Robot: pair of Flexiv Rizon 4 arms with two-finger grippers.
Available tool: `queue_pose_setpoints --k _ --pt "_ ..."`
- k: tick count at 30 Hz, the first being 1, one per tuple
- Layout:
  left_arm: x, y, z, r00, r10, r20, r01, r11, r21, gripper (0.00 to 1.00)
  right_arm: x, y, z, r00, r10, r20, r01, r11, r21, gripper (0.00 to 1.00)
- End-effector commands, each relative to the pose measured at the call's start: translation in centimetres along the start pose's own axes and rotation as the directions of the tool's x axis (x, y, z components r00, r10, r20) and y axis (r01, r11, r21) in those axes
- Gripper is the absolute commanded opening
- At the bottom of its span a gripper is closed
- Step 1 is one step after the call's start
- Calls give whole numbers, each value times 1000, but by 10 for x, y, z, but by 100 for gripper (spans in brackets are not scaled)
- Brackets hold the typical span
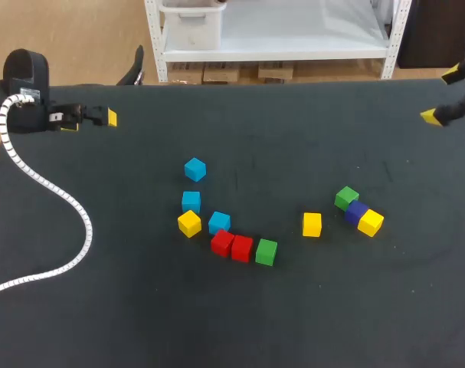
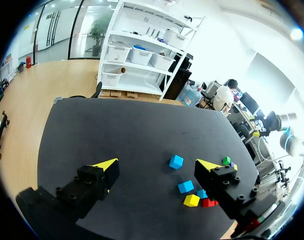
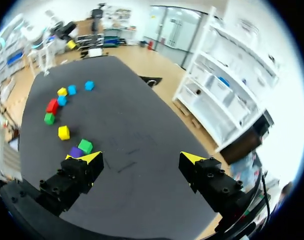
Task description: Place the blue cubes, place green cubes on the blue cubes, place the yellow cubes on the green cubes, then place the red cubes on the yellow cubes, and place purple cube on the red cubes.
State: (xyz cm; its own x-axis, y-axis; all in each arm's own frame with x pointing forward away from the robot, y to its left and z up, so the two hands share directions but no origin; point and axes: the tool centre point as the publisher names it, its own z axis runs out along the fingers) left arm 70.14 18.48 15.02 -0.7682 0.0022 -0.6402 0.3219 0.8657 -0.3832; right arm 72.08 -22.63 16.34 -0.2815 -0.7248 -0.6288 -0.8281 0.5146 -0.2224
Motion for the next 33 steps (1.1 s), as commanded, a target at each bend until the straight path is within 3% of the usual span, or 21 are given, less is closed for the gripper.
queue_pose_setpoints --k 1,4,9,15,19,25,33 --pt "0 0 0 1000 0 0 0 1000 -1 100 3 -7 2 987 -145 65 158 939 -307 100" --pt "0 0 0 1000 0 0 0 1000 -1 100 3 -7 2 987 -145 65 158 939 -307 100" --pt "0 0 0 1000 0 0 0 1000 -1 100 1 -20 11 925 -367 98 374 834 -406 100" --pt "0 0 0 1000 0 0 0 1000 -1 100 5 -29 17 860 -477 184 505 736 -452 100" --pt "0 0 0 1000 0 0 0 1000 -1 100 14 -38 23 861 -464 209 504 718 -481 100" --pt "0 0 0 1000 0 0 0 1000 -1 100 29 -50 29 900 -386 201 431 730 -531 100" --pt "0 0 0 1000 0 0 0 1000 -1 100 34 -51 29 890 -397 224 450 691 -565 100"
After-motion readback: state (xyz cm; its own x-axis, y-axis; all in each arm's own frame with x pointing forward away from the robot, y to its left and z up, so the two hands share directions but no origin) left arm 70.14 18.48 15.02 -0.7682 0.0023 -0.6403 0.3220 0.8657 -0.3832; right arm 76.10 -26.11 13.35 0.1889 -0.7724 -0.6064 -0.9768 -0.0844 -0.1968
